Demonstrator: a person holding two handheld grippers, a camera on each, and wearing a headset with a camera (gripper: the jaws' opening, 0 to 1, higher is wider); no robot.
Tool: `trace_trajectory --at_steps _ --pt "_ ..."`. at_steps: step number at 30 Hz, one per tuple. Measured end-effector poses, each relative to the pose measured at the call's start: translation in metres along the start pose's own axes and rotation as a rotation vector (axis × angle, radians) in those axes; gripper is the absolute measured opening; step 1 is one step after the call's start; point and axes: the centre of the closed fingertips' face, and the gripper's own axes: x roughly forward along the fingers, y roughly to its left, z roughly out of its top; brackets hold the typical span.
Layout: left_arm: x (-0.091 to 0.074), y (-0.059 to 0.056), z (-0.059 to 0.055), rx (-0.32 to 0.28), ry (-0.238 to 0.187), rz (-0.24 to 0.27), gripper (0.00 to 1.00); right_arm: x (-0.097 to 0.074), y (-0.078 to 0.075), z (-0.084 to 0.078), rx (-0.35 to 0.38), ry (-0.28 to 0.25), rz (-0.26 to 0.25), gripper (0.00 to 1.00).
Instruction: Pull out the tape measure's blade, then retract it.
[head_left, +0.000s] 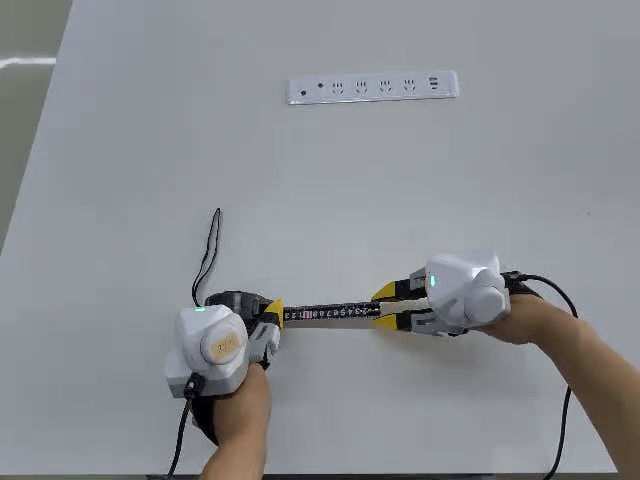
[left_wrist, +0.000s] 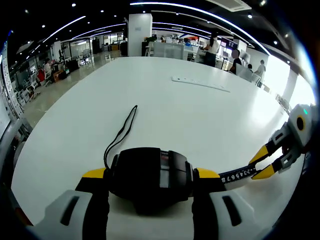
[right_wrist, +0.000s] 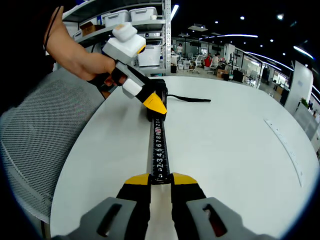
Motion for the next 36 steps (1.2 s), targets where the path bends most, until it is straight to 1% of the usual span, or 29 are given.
trace_trajectory --at_steps 8,20,36 --pt "0.000 0.000 -0.001 -0.016 0.005 -0.016 0.65 0.004 0.000 0.004 -0.004 -0.008 0.006 0.13" --pt "0.000 0.002 0.000 -0.045 0.009 -0.037 0.65 0.008 -0.001 0.008 -0.014 -0.005 0.013 0.13" --pt "0.000 0.001 0.000 -0.059 0.016 -0.054 0.65 0.013 -0.002 0.012 -0.021 0.000 0.025 0.13"
